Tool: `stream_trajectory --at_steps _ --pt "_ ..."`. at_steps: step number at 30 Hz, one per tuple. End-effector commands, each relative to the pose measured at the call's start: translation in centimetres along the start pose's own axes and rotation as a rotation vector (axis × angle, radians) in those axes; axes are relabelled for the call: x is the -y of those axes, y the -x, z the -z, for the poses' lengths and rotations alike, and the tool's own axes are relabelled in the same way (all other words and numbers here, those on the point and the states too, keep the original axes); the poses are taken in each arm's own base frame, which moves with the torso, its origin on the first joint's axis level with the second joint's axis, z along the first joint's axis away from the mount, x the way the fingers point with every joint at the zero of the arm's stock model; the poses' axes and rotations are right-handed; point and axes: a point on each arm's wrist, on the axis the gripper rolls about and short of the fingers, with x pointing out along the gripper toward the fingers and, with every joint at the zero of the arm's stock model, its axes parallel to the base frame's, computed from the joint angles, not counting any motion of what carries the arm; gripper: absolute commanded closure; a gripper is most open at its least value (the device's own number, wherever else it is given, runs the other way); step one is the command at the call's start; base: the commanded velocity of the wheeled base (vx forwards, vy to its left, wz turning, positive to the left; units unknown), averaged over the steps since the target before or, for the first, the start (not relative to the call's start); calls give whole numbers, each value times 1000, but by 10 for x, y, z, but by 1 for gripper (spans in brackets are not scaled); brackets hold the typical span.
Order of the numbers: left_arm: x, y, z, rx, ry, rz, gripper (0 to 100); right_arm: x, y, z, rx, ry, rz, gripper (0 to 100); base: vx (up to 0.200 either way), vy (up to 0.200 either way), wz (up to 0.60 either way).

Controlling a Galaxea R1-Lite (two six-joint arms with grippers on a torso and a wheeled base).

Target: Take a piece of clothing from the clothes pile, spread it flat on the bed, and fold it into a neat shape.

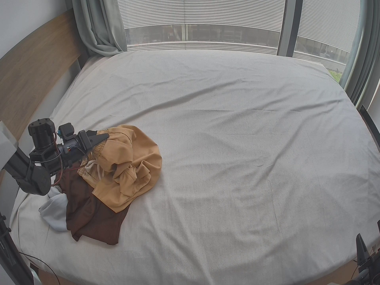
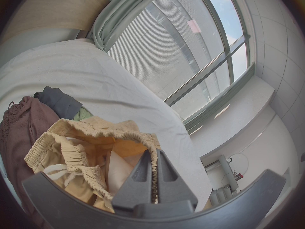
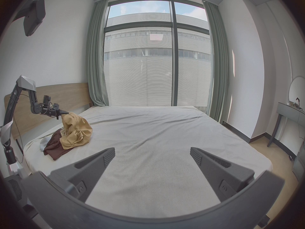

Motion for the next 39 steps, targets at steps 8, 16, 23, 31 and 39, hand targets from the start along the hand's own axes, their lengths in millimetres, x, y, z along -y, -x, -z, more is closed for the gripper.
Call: stream_trajectory --at_steps 8,16,23,31,39 --pt "24 12 1 108 -6 116 100 0 0 5 -1 1 0 0 0 0 0" --pt "40 15 5 82 -4 143 100 0 0 5 -1 -4 0 0 0 0 0" --pt "57 14 19 46 3 188 100 0 0 5 -1 -4 0 0 0 0 0" --pt "76 8 25 46 94 268 100 0 0 5 -1 -6 0 0 0 0 0" --pt "88 0 29 85 159 261 100 0 0 5 -1 -6 0 0 0 0 0"
